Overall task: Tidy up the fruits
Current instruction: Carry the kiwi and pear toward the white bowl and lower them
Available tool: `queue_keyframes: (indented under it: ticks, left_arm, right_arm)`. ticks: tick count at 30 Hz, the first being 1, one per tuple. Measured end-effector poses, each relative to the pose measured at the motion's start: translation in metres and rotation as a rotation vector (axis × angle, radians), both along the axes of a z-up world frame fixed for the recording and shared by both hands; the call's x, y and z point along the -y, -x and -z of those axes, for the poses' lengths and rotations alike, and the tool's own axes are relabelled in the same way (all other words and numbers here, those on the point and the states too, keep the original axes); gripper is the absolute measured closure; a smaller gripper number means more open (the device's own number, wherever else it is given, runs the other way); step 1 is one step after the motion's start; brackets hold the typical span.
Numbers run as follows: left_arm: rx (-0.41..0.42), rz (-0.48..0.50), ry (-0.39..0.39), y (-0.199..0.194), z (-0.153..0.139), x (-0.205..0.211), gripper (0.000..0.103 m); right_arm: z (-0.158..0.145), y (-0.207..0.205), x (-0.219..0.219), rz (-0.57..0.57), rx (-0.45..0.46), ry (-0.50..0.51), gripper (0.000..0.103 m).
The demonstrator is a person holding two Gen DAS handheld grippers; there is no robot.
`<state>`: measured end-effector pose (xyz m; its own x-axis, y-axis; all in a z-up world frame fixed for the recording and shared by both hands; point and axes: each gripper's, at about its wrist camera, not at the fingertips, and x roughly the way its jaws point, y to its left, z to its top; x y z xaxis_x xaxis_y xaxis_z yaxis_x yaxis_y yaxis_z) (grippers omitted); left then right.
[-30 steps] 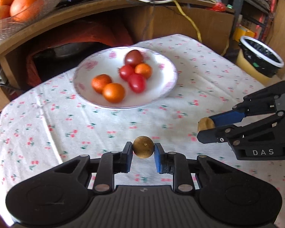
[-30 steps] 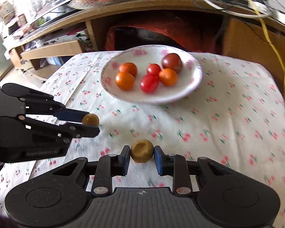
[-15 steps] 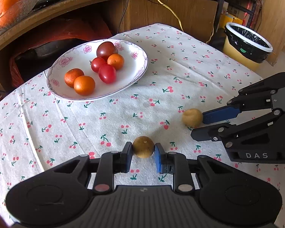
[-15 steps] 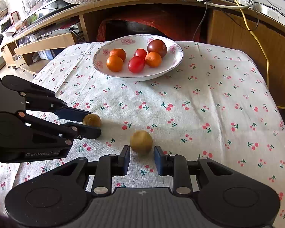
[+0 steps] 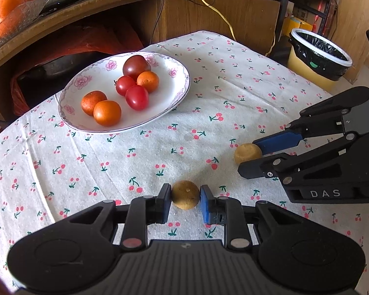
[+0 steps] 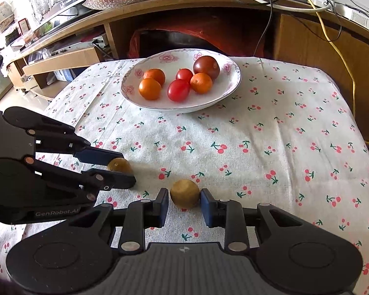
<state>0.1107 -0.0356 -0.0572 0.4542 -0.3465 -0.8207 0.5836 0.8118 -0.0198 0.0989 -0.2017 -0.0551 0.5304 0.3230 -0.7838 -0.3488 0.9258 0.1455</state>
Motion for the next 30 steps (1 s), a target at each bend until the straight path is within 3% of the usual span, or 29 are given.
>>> queue_keyframes:
  ticks: [15,30]
  left_arm:
    - [0.021,-0.002,-0.046,0.0,-0.002,0.002,0.07]
    - [0.054,-0.024,-0.044,-0.007,-0.01,-0.004,0.07]
  right_arm:
    - [-0.001,-0.006,-0.006,-0.01,0.005,0.01,0.081]
    - [-0.003,-0.013,-0.017,-0.032,0.013,-0.002,0.081]
